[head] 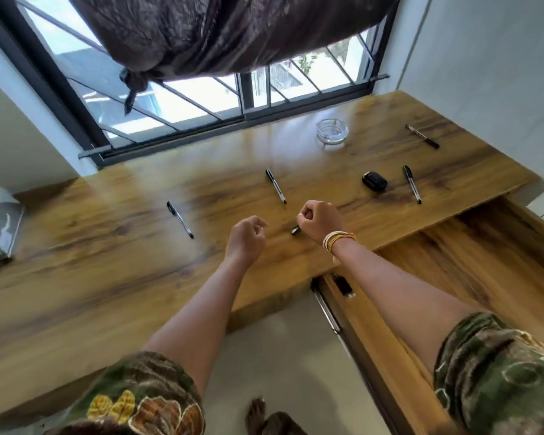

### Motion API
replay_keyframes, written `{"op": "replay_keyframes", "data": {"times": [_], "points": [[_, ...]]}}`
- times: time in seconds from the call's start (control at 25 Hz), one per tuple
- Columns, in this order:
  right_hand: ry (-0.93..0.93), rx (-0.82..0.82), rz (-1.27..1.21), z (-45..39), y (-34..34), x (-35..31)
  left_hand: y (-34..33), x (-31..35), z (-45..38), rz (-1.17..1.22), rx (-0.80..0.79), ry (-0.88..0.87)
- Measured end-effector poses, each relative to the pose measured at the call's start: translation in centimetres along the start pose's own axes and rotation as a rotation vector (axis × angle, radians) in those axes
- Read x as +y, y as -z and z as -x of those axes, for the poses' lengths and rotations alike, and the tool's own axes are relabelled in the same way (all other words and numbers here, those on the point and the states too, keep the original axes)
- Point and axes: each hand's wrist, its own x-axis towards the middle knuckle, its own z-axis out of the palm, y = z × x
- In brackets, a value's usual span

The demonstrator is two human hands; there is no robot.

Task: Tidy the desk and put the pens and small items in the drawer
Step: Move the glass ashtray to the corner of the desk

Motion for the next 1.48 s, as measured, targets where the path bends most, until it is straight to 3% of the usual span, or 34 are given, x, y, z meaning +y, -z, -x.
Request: {"op": "replay_keyframes", "data": {"times": [0.32, 0.44, 0.6, 0.76, 0.88, 1.16, 1.36, 1.48], "points": [[-0.259, 0.094, -0.067, -11.7, -2.6, -2.2, 1.7, -3.3, -9.1, -0.251, -0.162, 0.02], [-0.489, 0.116, -0.329, -16.5, -2.7, -0.4, 0.9, -1.5, -12.8, -0.235, -0.293, 0.108], [-0.721, 0.309, -0.723, -22.3, -2.4, 2.2, 0.0, -0.8, -16.8, -0.384, -0.55, 0.161], [-0.872, 0.456, -0.801, -29.1, -1.0, 4.6, -0.1, 0.4, -19.9, -0.586, -0.719, 0.253], [-0.937, 0.411, -0.87, -33.9, -1.3, 7.5, -0.6, 1.1, -20.9, -0.664, -0.761, 0.292], [-0.935, 0.494, -0.754, -33.5, -0.1, 5.2, -0.7, 0.6, -20.7, -0.648, -0.763, 0.262], [-0.753, 0.553, -0.655, -30.4, -1.5, 3.9, -0.6, 0.0, -20.1, -0.577, -0.724, 0.204], [-0.544, 0.467, -0.616, -26.6, -3.3, 1.0, 0.5, -0.6, -20.1, -0.488, -0.693, 0.164]]}}
